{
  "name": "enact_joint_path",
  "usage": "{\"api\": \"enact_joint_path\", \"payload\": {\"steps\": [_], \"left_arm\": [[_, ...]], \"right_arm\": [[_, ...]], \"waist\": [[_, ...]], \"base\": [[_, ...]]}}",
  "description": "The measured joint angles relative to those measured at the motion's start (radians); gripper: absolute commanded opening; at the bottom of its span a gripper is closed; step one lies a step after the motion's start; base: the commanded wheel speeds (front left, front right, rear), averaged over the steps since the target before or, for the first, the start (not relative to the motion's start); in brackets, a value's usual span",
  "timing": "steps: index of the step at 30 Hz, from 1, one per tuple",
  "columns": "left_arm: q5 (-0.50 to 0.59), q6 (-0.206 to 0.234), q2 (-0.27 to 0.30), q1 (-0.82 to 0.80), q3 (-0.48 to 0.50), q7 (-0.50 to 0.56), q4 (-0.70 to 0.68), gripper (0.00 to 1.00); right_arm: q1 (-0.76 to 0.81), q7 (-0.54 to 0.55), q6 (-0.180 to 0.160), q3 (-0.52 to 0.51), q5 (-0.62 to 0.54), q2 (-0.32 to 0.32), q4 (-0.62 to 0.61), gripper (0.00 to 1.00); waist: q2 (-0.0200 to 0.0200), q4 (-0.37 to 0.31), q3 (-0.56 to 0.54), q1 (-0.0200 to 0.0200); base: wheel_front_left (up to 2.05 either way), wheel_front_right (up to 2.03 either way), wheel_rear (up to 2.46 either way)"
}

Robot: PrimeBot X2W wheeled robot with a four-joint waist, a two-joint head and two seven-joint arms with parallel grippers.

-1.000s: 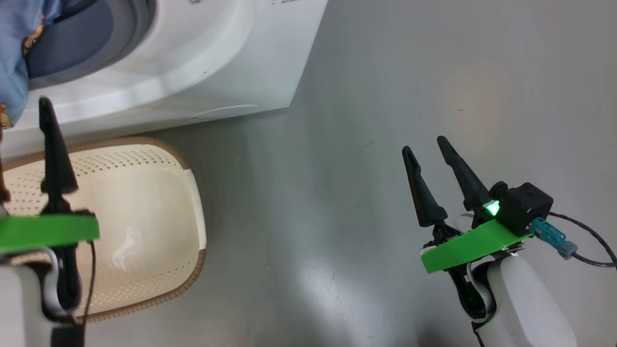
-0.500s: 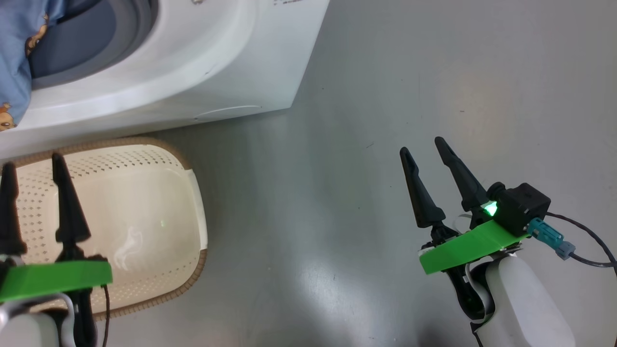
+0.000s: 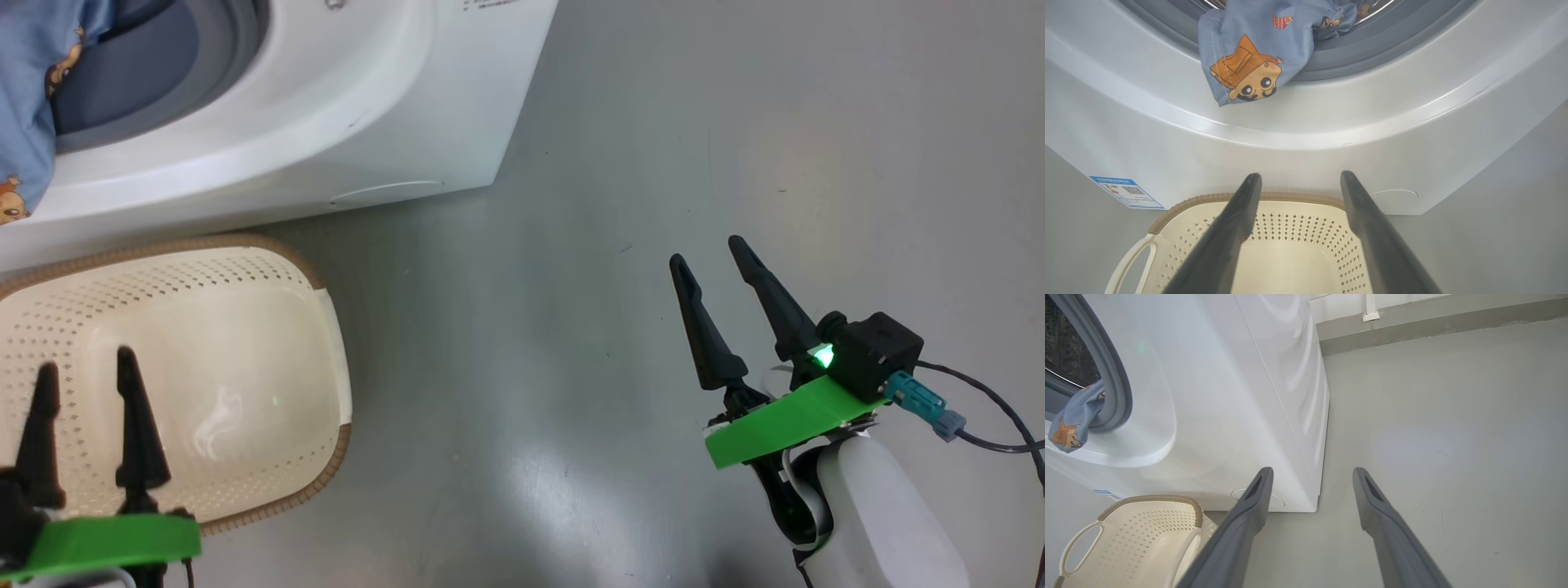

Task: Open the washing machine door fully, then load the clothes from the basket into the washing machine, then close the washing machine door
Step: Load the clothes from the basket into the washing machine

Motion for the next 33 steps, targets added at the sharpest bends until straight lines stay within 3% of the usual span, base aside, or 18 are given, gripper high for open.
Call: {"api": "enact_joint_path", "payload": {"steps": [7, 17, 28, 33], "left_arm": [[-0.018, 0.036, 0.000, 0.081, -0.022, 0.000, 0.013, 1.00], [-0.021, 0.041, 0.000, 0.089, -0.044, 0.000, 0.018, 1.00], [0.000, 0.038, 0.000, 0.059, -0.046, 0.000, -0.002, 1.00], [0.009, 0.002, 0.014, -0.020, -0.029, 0.000, -0.010, 1.00]], "right_arm": [[0.001, 0.000, 0.000, 0.000, -0.001, 0.000, 0.006, 1.00], [0.003, 0.000, 0.000, 0.000, -0.002, -0.003, 0.007, 1.00], [0.003, 0.000, 0.000, 0.000, -0.002, -0.003, 0.007, 1.00], [0.003, 0.000, 0.000, 0.002, -0.002, -0.003, 0.008, 1.00]], "waist": [[0.0000, 0.002, -0.012, 0.0000], [0.0000, 0.004, -0.024, 0.0000], [0.0000, 0.003, -0.018, 0.0000], [0.0000, -0.001, -0.017, 0.0000]], "base": [[0.00, 0.00, 0.00], [0.00, 0.00, 0.00], [0.00, 0.00, 0.00], [0.00, 0.00, 0.00]]}}
